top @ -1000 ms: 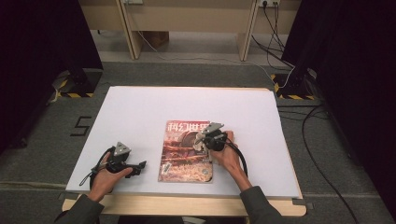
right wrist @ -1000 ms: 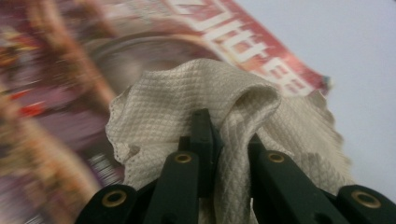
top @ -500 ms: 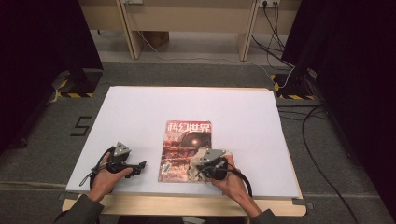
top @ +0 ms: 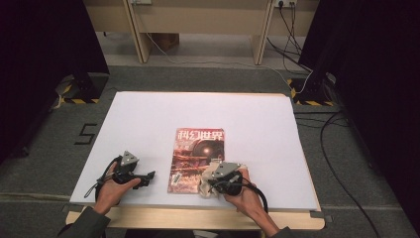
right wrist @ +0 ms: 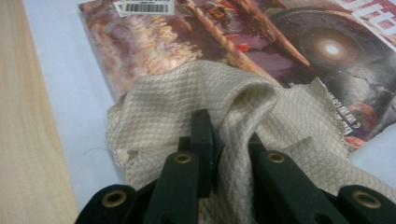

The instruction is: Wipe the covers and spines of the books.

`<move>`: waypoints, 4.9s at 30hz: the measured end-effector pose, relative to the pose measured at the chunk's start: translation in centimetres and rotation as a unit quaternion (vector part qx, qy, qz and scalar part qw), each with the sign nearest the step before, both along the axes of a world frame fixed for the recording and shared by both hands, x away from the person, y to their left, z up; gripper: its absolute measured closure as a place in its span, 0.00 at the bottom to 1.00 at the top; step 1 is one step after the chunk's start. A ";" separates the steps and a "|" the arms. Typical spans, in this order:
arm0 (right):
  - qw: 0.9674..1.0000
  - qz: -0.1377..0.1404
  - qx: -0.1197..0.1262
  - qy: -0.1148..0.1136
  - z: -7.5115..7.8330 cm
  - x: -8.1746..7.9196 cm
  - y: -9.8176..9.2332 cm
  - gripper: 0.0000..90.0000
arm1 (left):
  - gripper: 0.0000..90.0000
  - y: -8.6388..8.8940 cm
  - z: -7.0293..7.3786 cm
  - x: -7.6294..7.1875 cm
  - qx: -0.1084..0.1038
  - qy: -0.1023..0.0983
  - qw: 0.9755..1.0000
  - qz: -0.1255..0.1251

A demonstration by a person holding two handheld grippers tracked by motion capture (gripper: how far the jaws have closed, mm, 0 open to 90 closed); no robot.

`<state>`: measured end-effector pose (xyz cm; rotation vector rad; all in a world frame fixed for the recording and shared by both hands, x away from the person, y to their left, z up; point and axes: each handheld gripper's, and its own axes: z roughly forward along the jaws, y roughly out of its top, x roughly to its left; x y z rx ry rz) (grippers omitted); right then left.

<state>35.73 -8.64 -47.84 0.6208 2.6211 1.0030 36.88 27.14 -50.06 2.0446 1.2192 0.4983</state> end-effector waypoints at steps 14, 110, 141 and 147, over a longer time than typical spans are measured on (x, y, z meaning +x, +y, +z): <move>0.999 -0.050 -0.012 -0.007 0.1 5.5 0.7 0.92 | 0.16 0.0 0.0 0.0 -0.001 0.000 1.000 0.000; 0.995 0.096 -0.014 -0.007 0.0 1.9 11.1 0.91 | 0.16 0.0 -0.1 -0.2 -0.004 -0.005 1.000 0.002; 1.000 0.000 -0.011 -0.004 0.1 -1.1 -0.3 0.91 | 0.16 0.0 -0.1 -0.2 -0.004 -0.005 1.000 0.002; 1.000 -0.021 -0.005 0.001 0.1 -1.4 -2.2 0.91 | 0.16 0.0 -0.2 -0.2 -0.004 -0.006 1.000 0.002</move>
